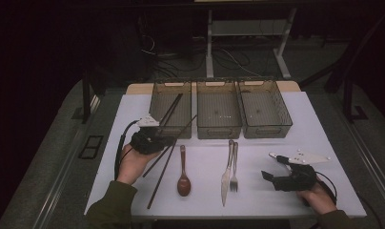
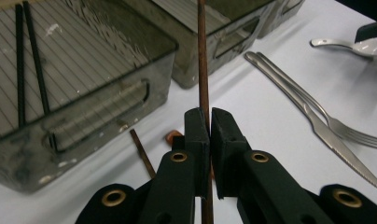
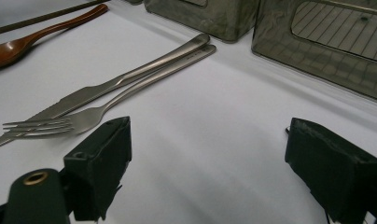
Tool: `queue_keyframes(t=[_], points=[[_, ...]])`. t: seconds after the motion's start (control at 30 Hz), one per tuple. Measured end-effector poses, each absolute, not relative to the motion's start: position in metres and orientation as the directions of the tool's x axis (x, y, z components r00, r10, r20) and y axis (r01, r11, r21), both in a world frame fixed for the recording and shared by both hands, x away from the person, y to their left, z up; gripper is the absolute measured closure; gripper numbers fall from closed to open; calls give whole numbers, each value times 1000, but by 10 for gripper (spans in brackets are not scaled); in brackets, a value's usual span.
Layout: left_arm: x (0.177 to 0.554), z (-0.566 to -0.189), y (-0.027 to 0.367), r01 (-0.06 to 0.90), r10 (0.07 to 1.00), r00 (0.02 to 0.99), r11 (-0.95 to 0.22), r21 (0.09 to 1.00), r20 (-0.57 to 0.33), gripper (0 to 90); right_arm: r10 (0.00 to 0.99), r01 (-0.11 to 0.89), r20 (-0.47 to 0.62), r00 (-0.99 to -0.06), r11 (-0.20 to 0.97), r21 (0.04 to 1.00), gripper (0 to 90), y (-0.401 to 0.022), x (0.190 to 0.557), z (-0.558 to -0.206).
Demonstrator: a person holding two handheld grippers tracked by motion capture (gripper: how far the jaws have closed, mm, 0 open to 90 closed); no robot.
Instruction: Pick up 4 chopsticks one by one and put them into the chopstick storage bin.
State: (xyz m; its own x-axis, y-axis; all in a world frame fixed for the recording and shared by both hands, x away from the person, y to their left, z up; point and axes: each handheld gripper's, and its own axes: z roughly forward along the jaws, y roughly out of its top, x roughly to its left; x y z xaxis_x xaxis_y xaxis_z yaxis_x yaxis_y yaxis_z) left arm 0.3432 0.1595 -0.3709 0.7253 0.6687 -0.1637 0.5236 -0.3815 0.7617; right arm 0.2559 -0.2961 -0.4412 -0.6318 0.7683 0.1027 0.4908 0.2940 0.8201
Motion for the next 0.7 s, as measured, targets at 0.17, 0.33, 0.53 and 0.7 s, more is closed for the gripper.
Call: queue_keyframes(t=[0.17,0.33,0.53,0.7], points=[[353,-364,157,522,673,723,-383,762,-157,850,768,490,103,-632,294,821,142,-296,256,-441],[364,-358,155,521,678,719,-380,764,-152,850,768,492,106,-631,291,821,142,-296,256,-441],[379,-353,155,532,689,708,-374,760,-156,850,768,492,107,-632,290,821,142,-296,256,-441],[392,-349,156,532,698,699,-366,763,-153,850,771,495,109,-628,287,821,142,-297,256,-441]])
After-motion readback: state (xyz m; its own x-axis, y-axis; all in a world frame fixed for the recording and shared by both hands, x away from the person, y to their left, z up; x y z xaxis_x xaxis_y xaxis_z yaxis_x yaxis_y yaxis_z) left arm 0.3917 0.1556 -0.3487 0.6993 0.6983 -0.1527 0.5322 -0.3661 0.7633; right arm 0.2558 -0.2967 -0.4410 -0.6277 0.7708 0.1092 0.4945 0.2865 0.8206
